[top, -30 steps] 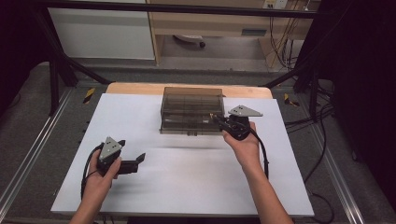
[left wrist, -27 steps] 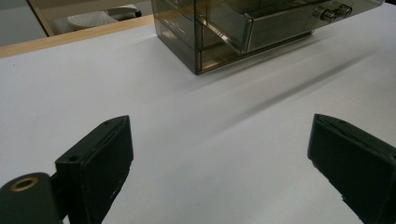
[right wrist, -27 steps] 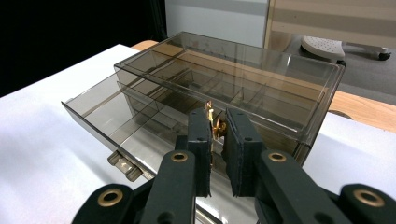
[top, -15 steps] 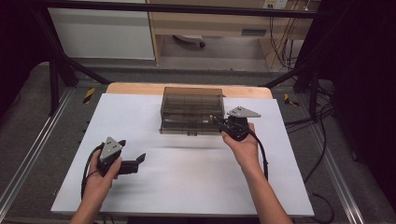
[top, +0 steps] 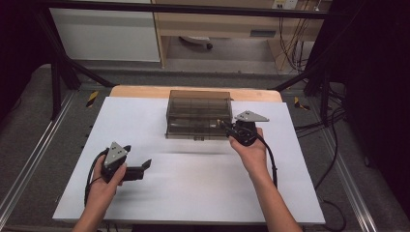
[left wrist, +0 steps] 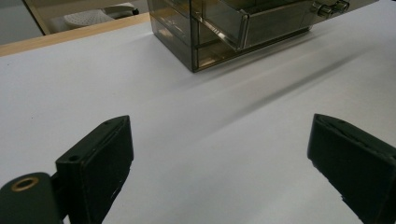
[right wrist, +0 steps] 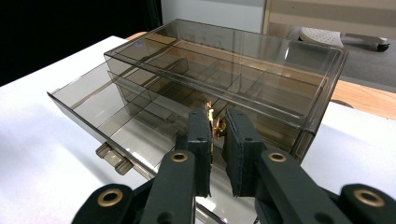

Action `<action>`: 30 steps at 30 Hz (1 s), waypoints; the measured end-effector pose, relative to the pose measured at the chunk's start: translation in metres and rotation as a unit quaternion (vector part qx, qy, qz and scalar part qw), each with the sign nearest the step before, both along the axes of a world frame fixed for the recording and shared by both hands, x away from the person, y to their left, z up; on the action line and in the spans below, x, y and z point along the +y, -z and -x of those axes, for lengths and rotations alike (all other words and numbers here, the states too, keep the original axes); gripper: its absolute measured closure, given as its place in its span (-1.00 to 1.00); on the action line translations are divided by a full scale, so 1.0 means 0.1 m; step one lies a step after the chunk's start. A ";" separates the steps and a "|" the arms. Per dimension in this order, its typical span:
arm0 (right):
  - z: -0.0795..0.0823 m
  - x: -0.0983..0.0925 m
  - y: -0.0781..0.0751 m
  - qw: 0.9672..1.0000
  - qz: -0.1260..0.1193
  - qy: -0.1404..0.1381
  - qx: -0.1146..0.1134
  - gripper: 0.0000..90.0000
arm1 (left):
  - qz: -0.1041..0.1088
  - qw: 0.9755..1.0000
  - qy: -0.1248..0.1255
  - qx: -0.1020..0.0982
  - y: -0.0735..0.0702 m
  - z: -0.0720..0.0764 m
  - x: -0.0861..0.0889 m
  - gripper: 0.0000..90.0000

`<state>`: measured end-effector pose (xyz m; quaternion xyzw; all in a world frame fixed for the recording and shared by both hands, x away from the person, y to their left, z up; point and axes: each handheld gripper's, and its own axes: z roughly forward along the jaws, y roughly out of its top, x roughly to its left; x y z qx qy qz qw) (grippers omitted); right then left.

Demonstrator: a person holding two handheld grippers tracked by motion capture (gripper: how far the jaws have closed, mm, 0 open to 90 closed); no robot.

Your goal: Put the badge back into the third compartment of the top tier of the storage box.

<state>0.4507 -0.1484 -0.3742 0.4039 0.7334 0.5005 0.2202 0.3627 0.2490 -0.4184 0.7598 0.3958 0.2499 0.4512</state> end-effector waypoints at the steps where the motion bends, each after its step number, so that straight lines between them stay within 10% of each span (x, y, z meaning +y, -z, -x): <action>1: 0.00 0.00 0.00 1.000 0.001 0.000 0.001 0.80 | 0.000 1.000 0.000 0.000 0.00 0.00 0.00 -0.84; 30: 0.02 -0.05 -0.07 1.000 -0.020 0.018 -0.013 0.66 | -0.003 1.000 0.005 0.001 0.00 0.00 -0.01 -0.83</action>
